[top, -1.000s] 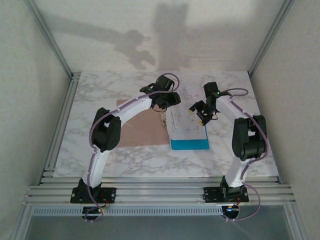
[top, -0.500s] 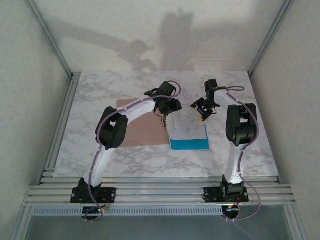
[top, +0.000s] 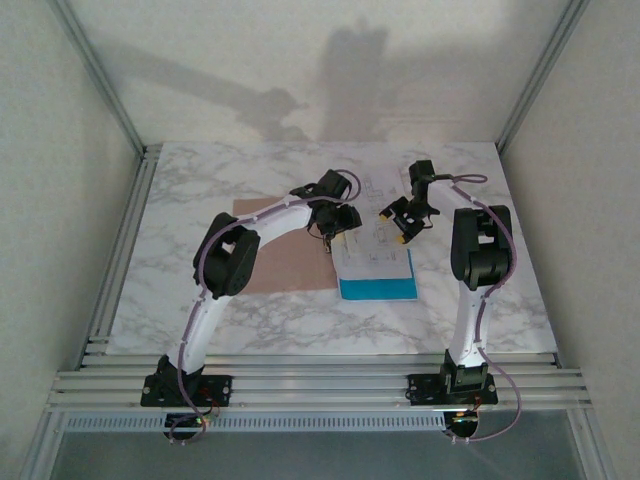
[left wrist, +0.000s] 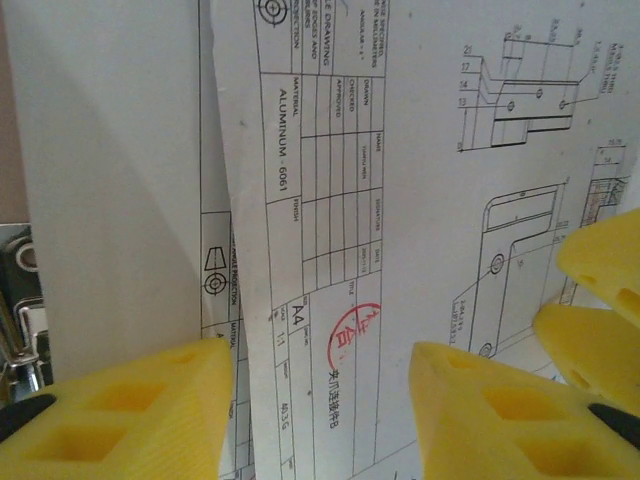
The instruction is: Put the files into the folder
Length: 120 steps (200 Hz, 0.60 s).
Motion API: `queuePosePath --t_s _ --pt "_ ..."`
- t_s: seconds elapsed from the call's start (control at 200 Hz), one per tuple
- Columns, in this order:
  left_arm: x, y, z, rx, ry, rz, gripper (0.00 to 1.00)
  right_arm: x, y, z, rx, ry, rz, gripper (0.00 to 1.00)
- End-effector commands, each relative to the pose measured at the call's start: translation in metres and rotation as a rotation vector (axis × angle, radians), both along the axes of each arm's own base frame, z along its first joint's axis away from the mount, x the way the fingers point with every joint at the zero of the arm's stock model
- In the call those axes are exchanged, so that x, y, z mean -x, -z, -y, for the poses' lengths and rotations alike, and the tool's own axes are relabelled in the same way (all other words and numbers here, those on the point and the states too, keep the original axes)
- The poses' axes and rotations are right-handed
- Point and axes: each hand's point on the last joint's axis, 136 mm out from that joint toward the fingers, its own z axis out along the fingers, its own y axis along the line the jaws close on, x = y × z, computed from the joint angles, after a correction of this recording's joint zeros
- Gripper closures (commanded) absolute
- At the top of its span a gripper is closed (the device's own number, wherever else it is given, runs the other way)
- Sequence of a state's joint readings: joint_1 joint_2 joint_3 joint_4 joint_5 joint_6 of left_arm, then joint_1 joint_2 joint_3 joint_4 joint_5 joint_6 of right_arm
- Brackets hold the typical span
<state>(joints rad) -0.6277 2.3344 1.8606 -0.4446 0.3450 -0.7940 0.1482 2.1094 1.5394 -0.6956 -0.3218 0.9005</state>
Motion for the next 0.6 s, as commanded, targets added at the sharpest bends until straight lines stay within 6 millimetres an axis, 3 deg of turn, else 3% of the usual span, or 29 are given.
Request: queuePosePath --t_s 0.0,0.16,0.39,0.521,0.596 --pt "0.008 0.014 0.002 -0.012 0.011 -0.021 0.52 0.012 0.016 -0.002 -0.014 -0.009 -0.059 0.37" --pt "0.009 0.012 0.007 0.008 0.021 -0.015 0.59 0.011 0.01 -0.006 -0.038 -0.011 -0.048 0.37" --pt "0.008 0.005 0.009 0.022 0.025 0.001 0.75 0.01 0.002 -0.006 -0.042 -0.014 -0.033 0.36" --pt "0.006 -0.001 0.008 0.014 0.022 0.017 0.91 0.011 -0.003 -0.004 -0.031 -0.013 -0.023 0.36" --pt "0.005 -0.009 0.008 0.017 0.02 0.029 1.0 0.008 -0.018 -0.002 -0.018 -0.017 0.019 0.34"
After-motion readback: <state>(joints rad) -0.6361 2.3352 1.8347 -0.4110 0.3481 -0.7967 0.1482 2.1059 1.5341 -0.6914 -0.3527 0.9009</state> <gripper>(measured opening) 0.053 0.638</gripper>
